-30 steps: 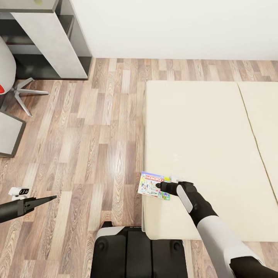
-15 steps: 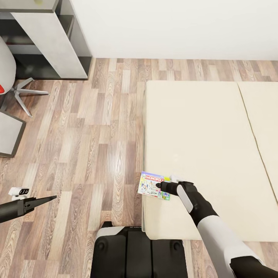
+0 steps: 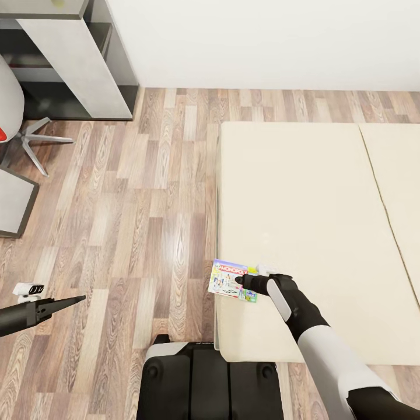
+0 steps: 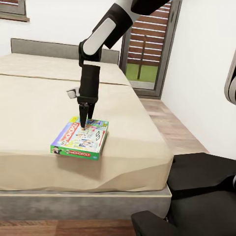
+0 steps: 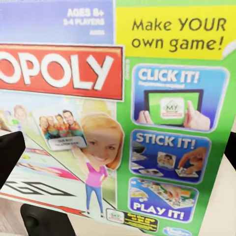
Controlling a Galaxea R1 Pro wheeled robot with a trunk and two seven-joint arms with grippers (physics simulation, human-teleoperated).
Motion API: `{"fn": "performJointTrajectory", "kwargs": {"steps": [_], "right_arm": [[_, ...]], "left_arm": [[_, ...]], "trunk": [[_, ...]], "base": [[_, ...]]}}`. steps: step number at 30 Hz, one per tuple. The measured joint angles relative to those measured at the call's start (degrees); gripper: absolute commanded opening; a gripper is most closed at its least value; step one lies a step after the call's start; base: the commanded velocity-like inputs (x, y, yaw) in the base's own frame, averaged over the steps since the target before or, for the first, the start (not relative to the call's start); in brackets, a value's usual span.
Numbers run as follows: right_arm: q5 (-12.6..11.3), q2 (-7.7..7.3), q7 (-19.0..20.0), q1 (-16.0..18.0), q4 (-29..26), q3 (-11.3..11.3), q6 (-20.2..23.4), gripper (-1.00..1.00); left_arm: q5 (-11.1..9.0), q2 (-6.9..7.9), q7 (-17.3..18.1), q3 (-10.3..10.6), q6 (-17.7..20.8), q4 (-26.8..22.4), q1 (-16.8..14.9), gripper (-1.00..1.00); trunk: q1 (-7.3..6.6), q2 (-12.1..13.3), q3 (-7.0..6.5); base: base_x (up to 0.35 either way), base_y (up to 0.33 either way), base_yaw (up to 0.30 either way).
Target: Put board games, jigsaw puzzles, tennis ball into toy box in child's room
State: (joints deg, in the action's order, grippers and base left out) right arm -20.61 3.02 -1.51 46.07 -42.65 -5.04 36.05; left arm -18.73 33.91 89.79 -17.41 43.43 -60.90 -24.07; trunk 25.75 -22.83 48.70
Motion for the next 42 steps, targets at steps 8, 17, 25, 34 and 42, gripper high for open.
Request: {"fn": "performJointTrajectory", "kwargs": {"steps": [8,17,25,34,42], "right_arm": [[-0.04,0.06,0.19,0.06,0.0,0.0,0.0,1.0],[-0.06,-0.01,0.38,0.06,0.0,-0.01,0.0,1.0],[-0.08,-0.1,0.49,0.19,0.0,-0.01,0.03,1.0],[-0.15,-0.04,0.75,0.47,0.0,-0.02,0.08,1.0],[-0.21,-0.02,0.8,0.57,0.0,-0.02,0.13,1.0]], "left_arm": [[0.0,0.0,0.0,0.0,0.0,0.0,0.0,1.0],[0.0,0.0,0.0,0.0,0.0,0.0,0.0,1.0],[0.0,0.0,0.0,0.0,0.0,0.0,0.0,1.0],[0.0,0.0,0.0,0.0,0.0,0.0,0.0,1.0],[0.0,0.0,0.0,0.0,0.0,0.0,0.0,1.0]], "trunk": [[0.0,0.0,0.0],[0.0,0.0,0.0],[0.0,0.0,0.0],[0.0,0.0,0.0],[0.0,0.0,0.0]], "base": [[0.0,0.0,0.0],[0.0,0.0,0.0],[0.0,0.0,0.0],[0.0,0.0,0.0],[0.0,0.0,0.0]]}}
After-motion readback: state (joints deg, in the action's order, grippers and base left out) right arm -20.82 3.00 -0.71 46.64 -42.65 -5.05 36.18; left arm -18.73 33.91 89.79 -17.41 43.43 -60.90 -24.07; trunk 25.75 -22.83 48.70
